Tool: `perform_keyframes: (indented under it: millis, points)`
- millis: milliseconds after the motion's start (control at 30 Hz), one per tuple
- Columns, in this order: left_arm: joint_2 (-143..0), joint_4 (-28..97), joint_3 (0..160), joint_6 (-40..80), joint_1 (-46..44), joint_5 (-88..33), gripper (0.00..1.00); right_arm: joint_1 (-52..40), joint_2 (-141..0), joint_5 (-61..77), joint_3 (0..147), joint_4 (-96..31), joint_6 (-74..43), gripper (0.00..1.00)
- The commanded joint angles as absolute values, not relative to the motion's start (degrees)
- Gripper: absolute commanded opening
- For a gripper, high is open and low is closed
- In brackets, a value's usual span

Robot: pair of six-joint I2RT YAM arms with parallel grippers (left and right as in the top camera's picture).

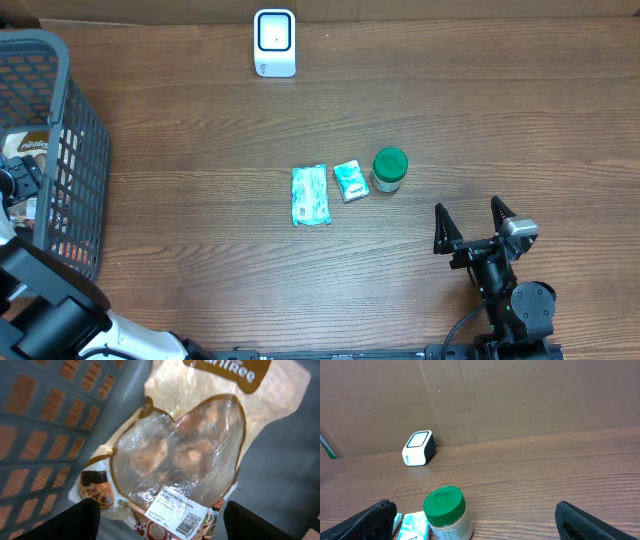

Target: Scan the item barcode

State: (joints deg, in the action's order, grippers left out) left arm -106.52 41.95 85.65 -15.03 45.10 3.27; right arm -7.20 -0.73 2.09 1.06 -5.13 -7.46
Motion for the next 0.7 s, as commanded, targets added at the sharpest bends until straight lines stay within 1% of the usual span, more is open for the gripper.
perform_keyframes:
  millis: [0,167,400,667]
  points:
    - [-109.78,42.13,85.12,-16.99,45.04,3.84,0.81,-7.01,-0.16,1.80,0.47,-4.71,-7.42,1.00]
    - [-110.89,41.78,85.12,-16.99,45.04,5.17,0.80,-7.01,-0.16,1.80,0.47,-4.71,-7.42,1.00]
    - [-112.14,41.98,85.10,-18.94,45.04,5.10,0.82,-7.01,-0.16,1.80,0.47,-4.71,-7.42,1.00]
    - [-112.68,41.71,85.10,-19.38,45.04,5.13,0.81,-7.01,-0.16,1.80,0.47,-4.71,-7.42,1.00]
